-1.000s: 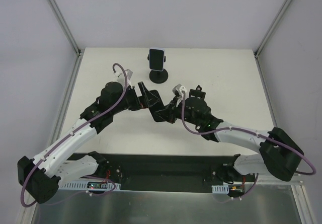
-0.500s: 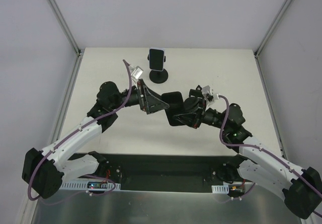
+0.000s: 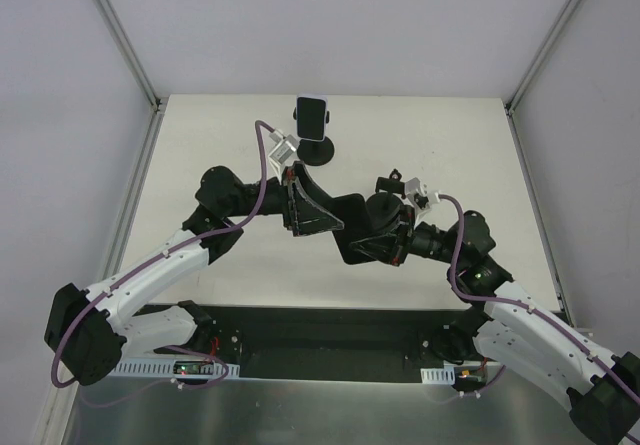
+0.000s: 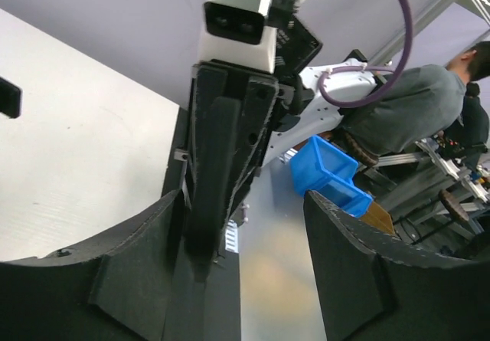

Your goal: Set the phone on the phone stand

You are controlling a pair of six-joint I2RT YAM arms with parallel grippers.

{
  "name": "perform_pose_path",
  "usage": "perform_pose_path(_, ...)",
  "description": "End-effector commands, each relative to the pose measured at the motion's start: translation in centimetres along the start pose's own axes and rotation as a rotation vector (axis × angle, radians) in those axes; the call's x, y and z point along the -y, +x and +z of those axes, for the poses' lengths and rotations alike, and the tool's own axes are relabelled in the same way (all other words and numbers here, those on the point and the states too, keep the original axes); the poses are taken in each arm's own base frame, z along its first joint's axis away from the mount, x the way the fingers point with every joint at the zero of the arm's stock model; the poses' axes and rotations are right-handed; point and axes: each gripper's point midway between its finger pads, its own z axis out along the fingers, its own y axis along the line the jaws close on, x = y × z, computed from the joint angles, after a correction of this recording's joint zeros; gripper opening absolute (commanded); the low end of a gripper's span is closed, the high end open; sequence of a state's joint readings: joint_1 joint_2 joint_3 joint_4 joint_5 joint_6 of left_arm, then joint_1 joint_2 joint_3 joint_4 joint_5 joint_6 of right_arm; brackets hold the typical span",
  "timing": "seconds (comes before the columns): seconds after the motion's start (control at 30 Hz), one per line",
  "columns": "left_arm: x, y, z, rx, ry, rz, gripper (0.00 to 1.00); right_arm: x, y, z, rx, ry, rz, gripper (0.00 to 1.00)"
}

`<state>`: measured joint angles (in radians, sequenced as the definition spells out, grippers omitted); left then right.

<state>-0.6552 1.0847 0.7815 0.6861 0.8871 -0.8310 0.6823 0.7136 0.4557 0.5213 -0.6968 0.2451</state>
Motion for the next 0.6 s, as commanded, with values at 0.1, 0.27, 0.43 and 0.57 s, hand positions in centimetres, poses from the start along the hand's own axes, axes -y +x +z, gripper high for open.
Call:
perform_pose_path(0.1, 3.4, -1.7, 0.9, 0.006, 0.087, 0.102, 0.38, -2.2, -2.8, -0.1, 0.074, -0.063, -0.066, 0.01)
perform_pose_path(0.27, 3.6, -1.4, 1.4, -0.017, 0.091, 0.114, 0.28, -2.3, -3.5, -0.2, 0.093, -0.052, -0.07, 0.0)
perform_pose_path(0.43, 4.2, -2.4, 1.8, -0.011, 0.092, 0.144, 0.0, -1.3, -3.2, 0.0, 0.068, -0.006, -0.057, 0.01)
perform_pose_path(0.57, 2.3, -5.2, 2.1, 0.021, -0.109, 0.211, 0.0, 5.0, -1.7, -2.4, -0.004, 0.409, 0.002, 0.71)
